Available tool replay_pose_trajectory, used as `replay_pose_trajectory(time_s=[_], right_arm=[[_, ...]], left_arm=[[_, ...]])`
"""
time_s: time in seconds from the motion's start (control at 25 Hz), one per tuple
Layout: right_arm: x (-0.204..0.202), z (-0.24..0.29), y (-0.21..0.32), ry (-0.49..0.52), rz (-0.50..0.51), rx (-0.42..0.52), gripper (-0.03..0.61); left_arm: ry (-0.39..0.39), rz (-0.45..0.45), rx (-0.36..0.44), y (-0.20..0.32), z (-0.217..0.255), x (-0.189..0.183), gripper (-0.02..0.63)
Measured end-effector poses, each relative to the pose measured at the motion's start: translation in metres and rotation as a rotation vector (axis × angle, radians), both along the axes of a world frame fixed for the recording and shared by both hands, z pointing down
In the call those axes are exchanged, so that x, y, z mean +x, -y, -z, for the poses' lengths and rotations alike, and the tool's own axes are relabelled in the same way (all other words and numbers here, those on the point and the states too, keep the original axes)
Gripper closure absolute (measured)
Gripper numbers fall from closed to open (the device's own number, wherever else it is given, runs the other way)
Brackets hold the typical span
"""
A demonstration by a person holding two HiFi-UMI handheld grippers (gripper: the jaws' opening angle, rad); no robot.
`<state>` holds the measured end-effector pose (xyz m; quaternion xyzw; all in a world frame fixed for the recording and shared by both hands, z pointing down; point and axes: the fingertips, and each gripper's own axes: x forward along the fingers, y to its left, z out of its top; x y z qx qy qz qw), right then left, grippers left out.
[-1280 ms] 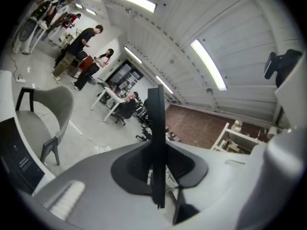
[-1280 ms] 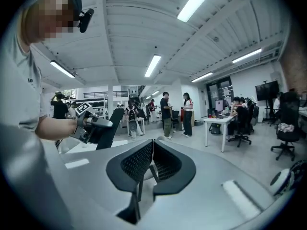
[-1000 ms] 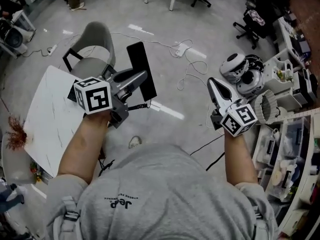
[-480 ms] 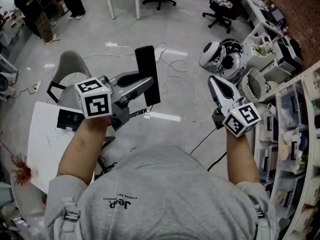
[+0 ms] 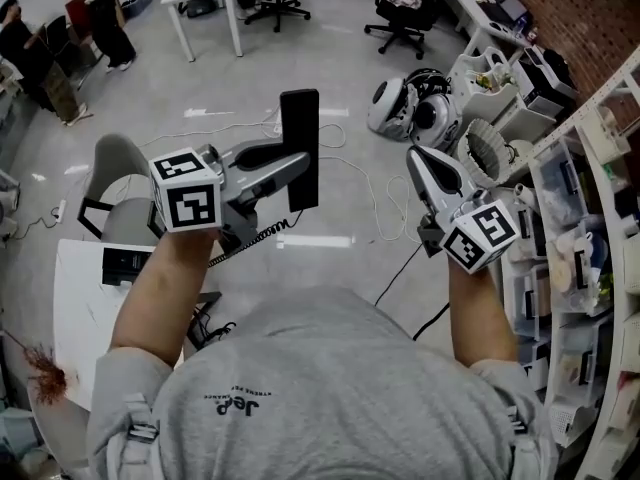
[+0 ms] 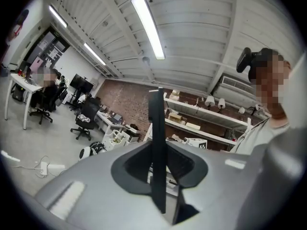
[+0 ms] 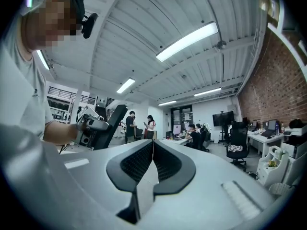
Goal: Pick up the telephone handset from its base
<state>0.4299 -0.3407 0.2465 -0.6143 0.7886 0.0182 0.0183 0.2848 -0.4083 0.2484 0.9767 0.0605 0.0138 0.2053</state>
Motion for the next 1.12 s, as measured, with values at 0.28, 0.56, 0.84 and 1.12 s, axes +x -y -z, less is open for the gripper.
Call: replay_pose_trajectory(time_s=[0.28, 0.56, 0.84, 1.12], right_arm=[[0.007, 0.013, -0.011, 0.003, 0.003, 0.026, 0.574], [-0.002, 0.025, -0.005, 0.012, 0.017, 0.037, 0.575], [-0.003, 0.028, -0.004, 0.023, 0.037, 0.033, 0.575], [-0.004, 0.031, -0.003, 0.031, 0.047, 0.028, 0.575]], left_arm=[[-0.019, -0.018, 0.020, -0.012, 0.012, 0.007, 0.476], [-0.045, 0.002, 0.018, -0.007, 0.018, -0.004, 0.476], [-0.054, 0.023, 0.017, -0.008, 0.024, -0.007, 0.476], [-0.051, 0.033, 0.017, -0.009, 0.026, -0.009, 0.476]])
